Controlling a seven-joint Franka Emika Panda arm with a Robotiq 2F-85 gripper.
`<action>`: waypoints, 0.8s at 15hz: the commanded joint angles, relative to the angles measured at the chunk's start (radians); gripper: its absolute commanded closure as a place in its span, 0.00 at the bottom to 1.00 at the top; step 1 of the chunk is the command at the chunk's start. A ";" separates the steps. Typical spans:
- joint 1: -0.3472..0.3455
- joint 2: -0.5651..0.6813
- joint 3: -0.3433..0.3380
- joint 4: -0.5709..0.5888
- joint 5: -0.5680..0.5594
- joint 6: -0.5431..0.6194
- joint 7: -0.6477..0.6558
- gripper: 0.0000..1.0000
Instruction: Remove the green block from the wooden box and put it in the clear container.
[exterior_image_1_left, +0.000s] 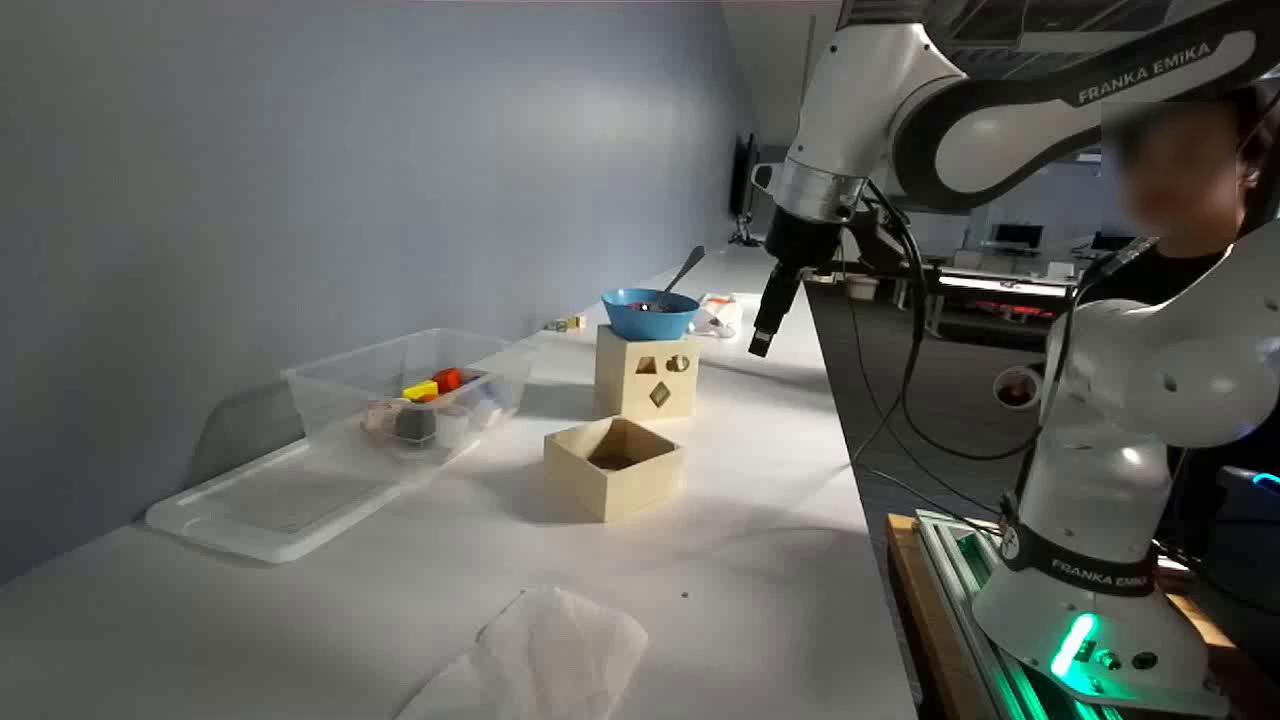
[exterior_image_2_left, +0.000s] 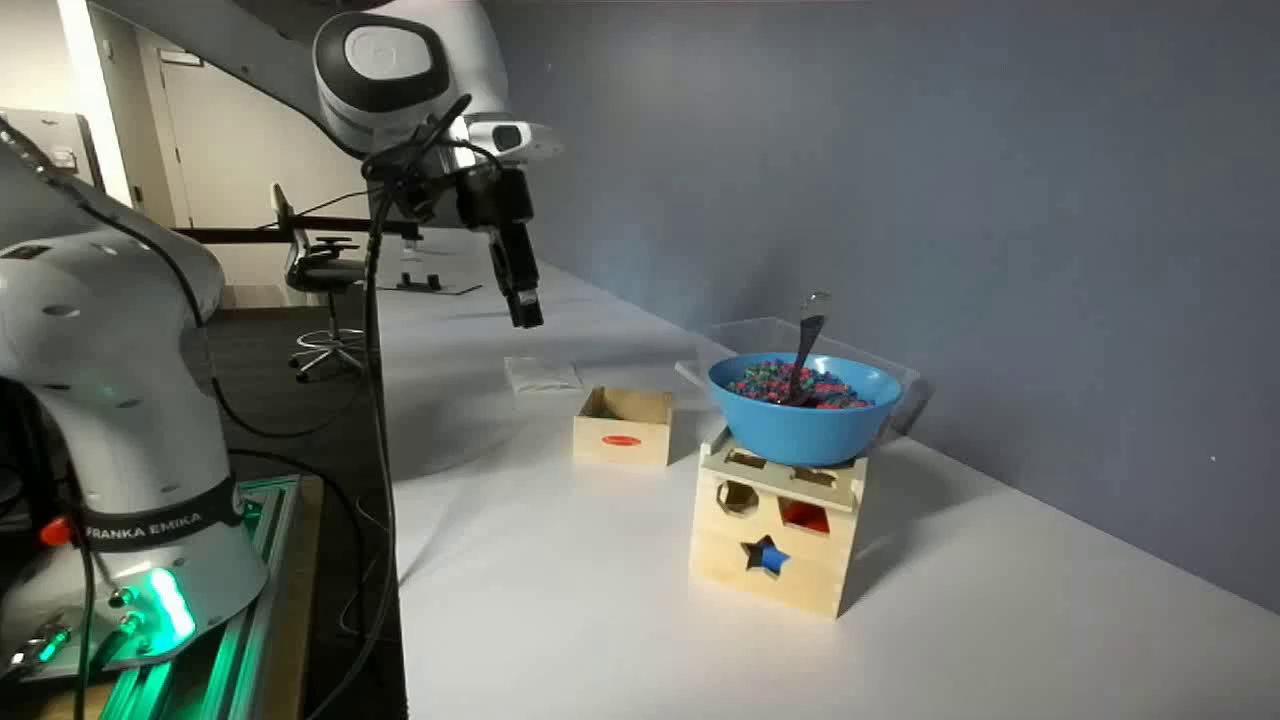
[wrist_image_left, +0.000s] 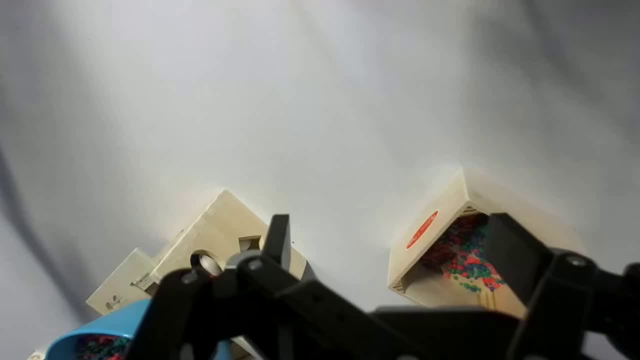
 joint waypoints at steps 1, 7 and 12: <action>0.010 0.001 -0.009 0.002 -0.008 -0.003 0.006 0.00; 0.042 0.132 -0.069 0.074 -0.075 0.126 -0.216 0.00; 0.159 0.300 -0.179 0.206 0.009 0.196 -0.492 0.00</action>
